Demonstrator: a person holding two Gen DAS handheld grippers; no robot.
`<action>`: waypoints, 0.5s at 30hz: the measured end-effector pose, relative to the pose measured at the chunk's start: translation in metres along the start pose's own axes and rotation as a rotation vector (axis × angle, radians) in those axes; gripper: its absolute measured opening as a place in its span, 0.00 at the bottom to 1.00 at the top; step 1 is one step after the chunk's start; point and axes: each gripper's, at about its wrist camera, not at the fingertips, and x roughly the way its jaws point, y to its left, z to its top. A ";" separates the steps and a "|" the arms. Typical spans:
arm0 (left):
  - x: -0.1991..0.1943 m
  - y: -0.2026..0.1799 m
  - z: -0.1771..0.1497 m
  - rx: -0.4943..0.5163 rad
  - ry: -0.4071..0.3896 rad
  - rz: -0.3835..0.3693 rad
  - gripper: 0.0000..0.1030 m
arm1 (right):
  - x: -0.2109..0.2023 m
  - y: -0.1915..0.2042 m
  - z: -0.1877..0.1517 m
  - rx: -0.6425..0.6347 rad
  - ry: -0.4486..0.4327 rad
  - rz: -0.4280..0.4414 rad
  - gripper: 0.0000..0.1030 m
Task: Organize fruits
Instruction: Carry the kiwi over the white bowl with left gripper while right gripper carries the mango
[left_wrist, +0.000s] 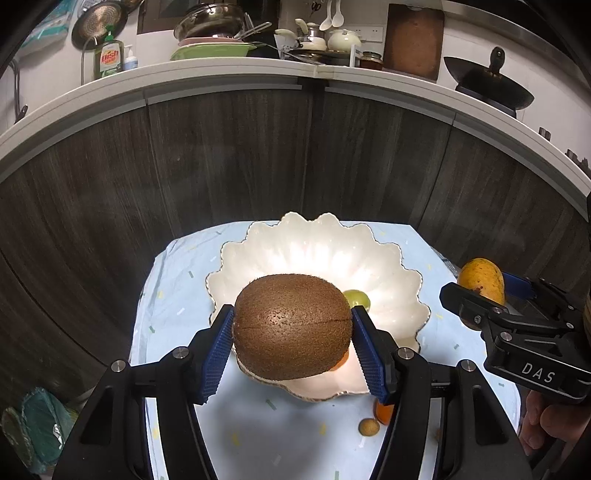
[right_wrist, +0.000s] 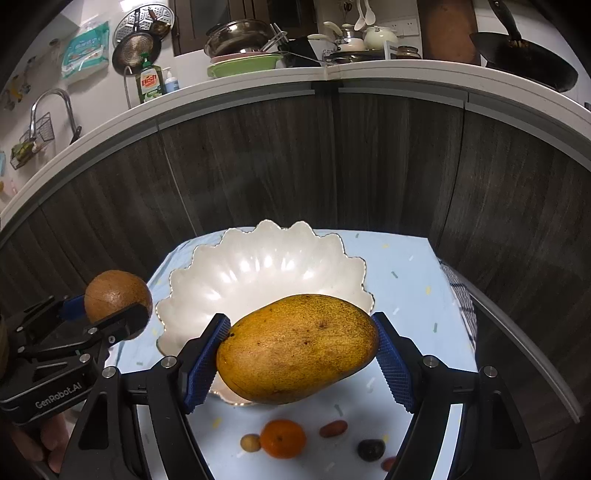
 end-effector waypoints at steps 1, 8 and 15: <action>0.002 0.001 0.002 0.000 0.001 0.000 0.59 | 0.001 0.000 0.001 0.000 0.000 0.000 0.75; 0.018 0.005 0.009 -0.007 0.011 0.003 0.59 | 0.014 -0.004 0.009 0.003 0.009 -0.008 0.75; 0.035 0.010 0.015 -0.016 0.026 0.006 0.59 | 0.032 -0.006 0.014 0.001 0.026 -0.014 0.75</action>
